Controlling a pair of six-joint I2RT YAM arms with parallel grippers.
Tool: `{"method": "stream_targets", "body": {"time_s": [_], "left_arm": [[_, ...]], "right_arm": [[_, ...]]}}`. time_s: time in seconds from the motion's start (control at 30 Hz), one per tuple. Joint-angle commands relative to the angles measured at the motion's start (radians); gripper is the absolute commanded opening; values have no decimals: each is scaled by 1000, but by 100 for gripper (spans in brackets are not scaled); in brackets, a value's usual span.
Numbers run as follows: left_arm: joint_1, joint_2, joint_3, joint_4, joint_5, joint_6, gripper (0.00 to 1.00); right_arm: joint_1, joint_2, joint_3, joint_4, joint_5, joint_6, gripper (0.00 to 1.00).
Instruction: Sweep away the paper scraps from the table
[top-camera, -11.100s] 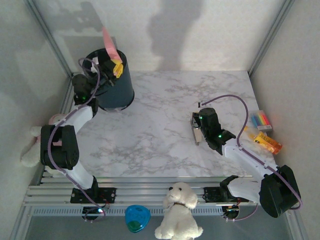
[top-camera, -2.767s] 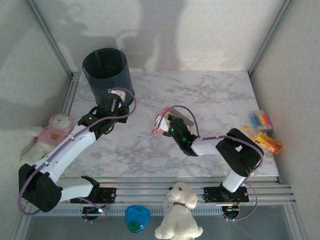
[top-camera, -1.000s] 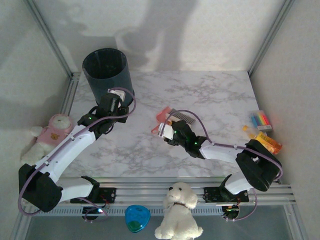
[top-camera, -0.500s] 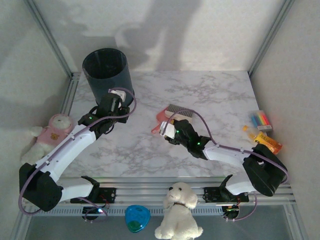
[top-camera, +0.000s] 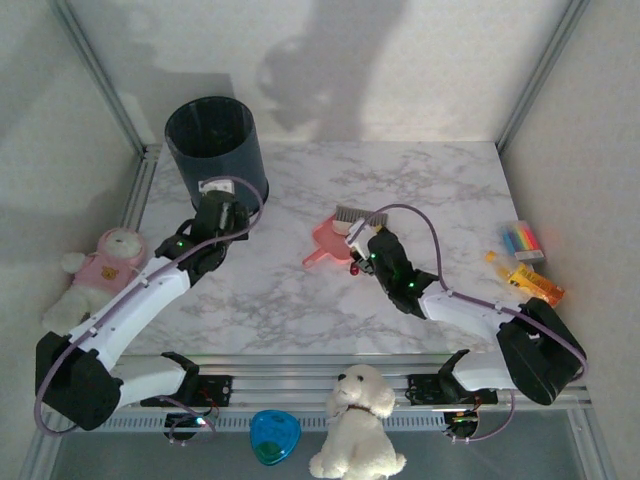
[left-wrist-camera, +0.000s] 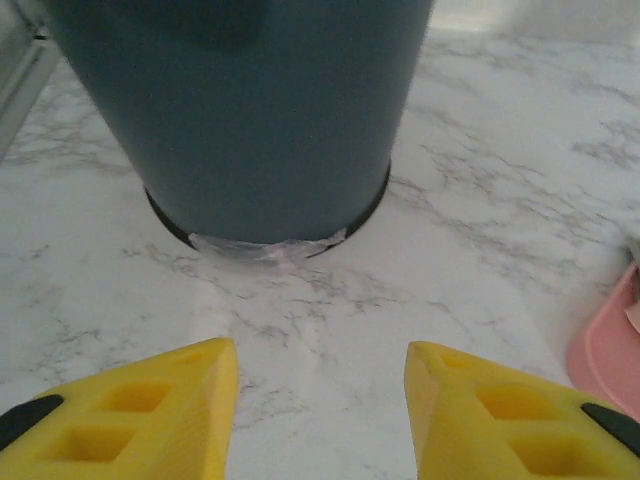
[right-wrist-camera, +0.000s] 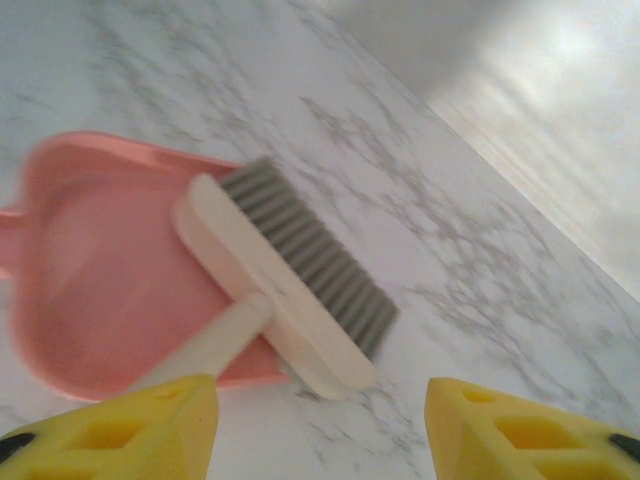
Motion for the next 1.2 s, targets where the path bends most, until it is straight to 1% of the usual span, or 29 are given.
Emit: {"method": "stream_targets", "body": {"time_s": [0.0,0.17,0.3,0.4,0.43,0.47,0.5,0.53,0.7,0.73,0.77,0.8,0.9,0.93,0.97,1.0,1.07,1.17], "left_arm": [[9,-38,-81,165,-118,5,48],[9,-39,-196,341,-179,74,50],[9,-31,-262,479,-229,132,52],[11,-18,-306,569,-243,178,52],[11,-11,-318,594,-248,188,56],[12,-6,-329,615,-247,203,64],[14,1,-342,649,-247,215,76],[15,8,-349,664,-245,218,78],[29,26,-402,740,-224,241,78],[32,27,-413,756,-223,246,79],[36,26,-427,775,-222,252,81],[44,26,-442,795,-214,259,99],[70,30,-477,841,-206,263,100],[77,32,-486,852,-207,263,100],[86,34,-498,872,-211,262,100],[95,35,-510,893,-214,258,100],[116,39,-530,931,-217,253,99],[156,44,-539,950,-185,237,99]], "right_arm": [[-44,-46,-16,-14,82,114,58],[-100,-75,-44,-25,149,170,58],[-152,-96,-78,-8,160,204,60],[-191,-106,-93,-9,169,231,62],[-203,-108,-98,-4,174,238,62],[-218,-108,-102,-1,173,246,62],[-230,-110,-106,-2,171,256,62],[-243,-110,-110,-2,172,264,63],[-298,-104,-131,15,193,307,69],[-305,-106,-135,18,194,314,72],[-315,-105,-139,21,198,326,75],[-323,-108,-142,21,196,333,76],[-352,-111,-149,41,198,360,85],[-361,-111,-182,49,199,365,89],[-370,-114,-189,53,198,372,95],[-379,-117,-193,55,193,376,99],[-396,-121,-200,61,189,384,99],[-434,-126,-217,80,155,401,99]]}}
